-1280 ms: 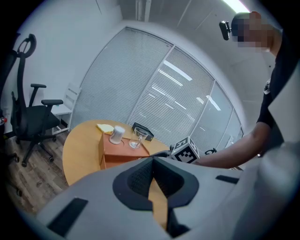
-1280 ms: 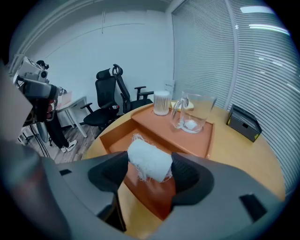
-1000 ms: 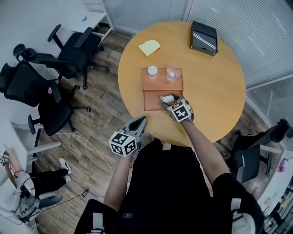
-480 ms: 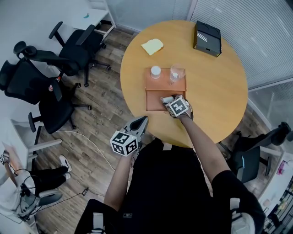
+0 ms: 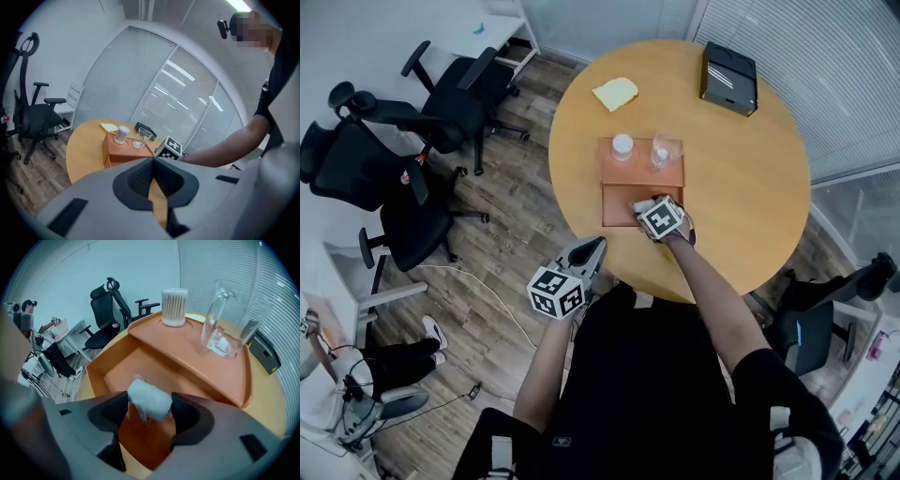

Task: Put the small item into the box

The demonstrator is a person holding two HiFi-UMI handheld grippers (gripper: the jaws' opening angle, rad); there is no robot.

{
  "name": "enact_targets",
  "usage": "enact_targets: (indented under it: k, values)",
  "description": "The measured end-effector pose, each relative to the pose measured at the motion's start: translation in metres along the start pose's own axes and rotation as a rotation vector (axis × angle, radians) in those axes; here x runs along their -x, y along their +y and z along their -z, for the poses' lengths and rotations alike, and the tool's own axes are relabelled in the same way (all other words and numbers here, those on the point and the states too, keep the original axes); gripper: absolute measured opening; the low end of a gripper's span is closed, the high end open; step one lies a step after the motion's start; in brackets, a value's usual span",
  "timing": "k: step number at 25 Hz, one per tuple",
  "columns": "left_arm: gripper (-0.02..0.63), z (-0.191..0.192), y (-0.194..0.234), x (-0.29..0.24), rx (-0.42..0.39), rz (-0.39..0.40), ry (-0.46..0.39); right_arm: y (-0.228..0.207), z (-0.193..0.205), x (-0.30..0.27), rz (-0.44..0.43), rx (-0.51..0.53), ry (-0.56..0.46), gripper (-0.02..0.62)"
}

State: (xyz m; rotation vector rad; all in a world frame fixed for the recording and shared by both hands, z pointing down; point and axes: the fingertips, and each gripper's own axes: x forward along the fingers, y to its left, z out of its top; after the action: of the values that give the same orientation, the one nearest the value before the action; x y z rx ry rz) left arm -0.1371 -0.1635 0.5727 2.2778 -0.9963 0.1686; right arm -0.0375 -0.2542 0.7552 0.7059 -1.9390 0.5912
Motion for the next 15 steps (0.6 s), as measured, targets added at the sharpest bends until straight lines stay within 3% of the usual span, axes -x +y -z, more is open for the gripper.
enact_targets:
  k: [15]
  values:
    - [0.006,0.0063,0.0007,0.0043,0.009,-0.006,0.011,0.0004,-0.0010,-0.0041,0.020,0.026,-0.007,0.279]
